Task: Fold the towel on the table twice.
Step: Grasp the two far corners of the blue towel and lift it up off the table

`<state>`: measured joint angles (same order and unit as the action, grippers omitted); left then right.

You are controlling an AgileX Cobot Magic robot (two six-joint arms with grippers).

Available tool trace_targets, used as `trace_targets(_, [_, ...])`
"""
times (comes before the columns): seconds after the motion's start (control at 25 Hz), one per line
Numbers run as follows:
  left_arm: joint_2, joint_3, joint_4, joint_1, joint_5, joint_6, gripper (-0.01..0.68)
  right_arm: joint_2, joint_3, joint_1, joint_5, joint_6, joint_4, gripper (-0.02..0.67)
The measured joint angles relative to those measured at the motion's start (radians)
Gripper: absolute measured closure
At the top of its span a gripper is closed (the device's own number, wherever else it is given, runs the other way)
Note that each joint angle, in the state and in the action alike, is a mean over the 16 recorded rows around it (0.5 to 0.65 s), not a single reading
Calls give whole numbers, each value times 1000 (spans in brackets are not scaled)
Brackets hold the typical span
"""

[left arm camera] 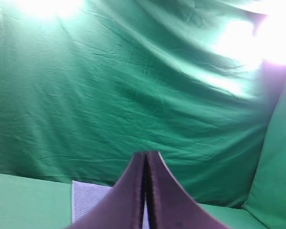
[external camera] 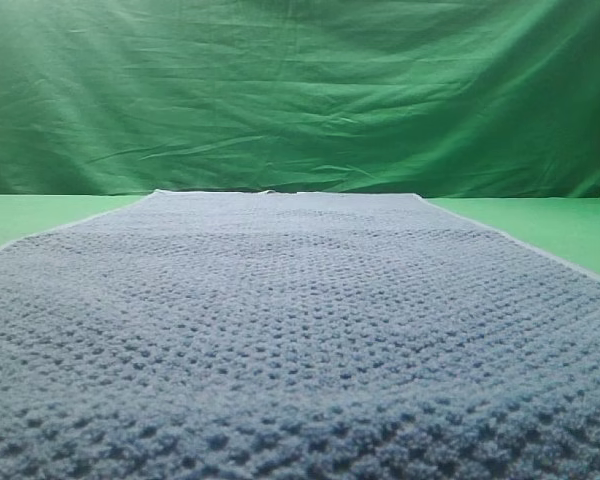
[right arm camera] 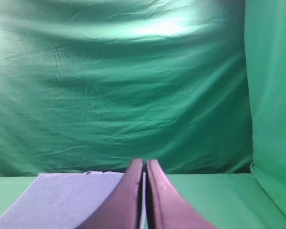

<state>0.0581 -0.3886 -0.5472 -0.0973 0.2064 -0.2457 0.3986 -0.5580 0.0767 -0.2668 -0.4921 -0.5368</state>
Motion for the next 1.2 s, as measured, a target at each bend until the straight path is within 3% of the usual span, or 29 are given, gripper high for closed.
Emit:
trace_targets(0.32, [184, -98, 58, -11, 153, -15, 673, 172, -137, 0, -130, -3, 24, 649])
trace_targets(0.68, [547, -266, 135, -36, 309, -9, 673, 429, -316, 0, -276, 1, 44, 649])
trace_targets(1.2, [1065, -517, 291, -114, 444, 78, 673, 752, -439, 0, -465, 65, 82, 649])
